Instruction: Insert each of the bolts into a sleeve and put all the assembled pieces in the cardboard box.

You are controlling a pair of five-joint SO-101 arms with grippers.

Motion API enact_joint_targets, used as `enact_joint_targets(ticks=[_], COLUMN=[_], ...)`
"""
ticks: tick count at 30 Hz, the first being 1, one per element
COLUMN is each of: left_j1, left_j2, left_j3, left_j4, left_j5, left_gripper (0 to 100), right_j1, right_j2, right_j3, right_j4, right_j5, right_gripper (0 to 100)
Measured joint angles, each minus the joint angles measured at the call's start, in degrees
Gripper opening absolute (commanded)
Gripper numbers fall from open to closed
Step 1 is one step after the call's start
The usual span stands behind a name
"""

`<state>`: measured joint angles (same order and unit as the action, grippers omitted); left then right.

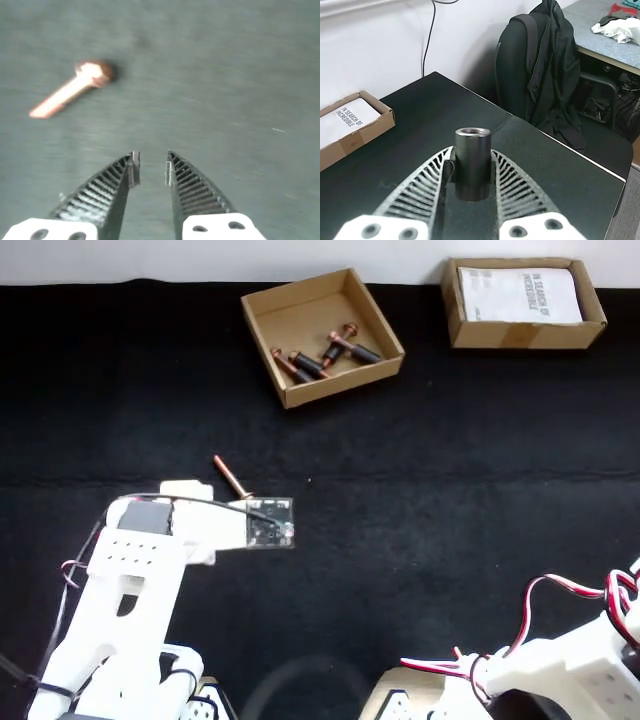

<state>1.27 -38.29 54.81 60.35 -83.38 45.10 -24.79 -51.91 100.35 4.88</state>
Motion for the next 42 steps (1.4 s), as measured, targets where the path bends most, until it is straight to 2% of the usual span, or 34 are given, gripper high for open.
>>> enact_joint_targets(ticks=[4, 6, 8, 11, 14, 20, 27, 33, 42], left_j1=[1.85, 2.20, 2.37, 2.46, 2.46, 2.37, 4.66, 5.19, 5.27], left_j2=[0.00, 0.00, 0.00, 0.00, 0.00, 0.00, 5.45, 23.21, 50.99], left_j3=[4.92, 8.44, 11.69, 15.91, 17.67, 15.47, 8.62, -6.15, -36.92], left_j4=[-16.62, -26.55, -34.99, -38.42, -36.04, -25.32, -23.21, -21.45, -5.01], left_j5=[0.26, 3.25, 10.55, 25.67, 36.31, 40.00, 48.00, 53.63, 59.34], left_gripper=[9, 2, 2, 1, 1, 1, 1, 1, 1], right_j1=[0.00, 0.00, 0.00, -2.20, -4.92, -8.00, -8.35, -8.35, -8.35], right_j2=[0.00, 0.00, 0.00, 0.00, 0.00, 0.00, 0.00, 0.00, 0.00], right_j3=[0.00, 0.00, 0.00, 0.00, 0.00, 0.00, 0.00, 0.00, 0.00], right_j4=[-0.88, -1.05, -1.05, -1.05, -1.05, -0.97, 0.00, 0.00, 0.00], right_j5=[0.00, 0.00, 0.00, 0.00, 0.00, -0.18, -2.64, -2.64, -2.64], right_gripper=[0.8, 0.8, 0.8, 0.8, 0.8, 0.8, 0.8, 0.8, 0.8])
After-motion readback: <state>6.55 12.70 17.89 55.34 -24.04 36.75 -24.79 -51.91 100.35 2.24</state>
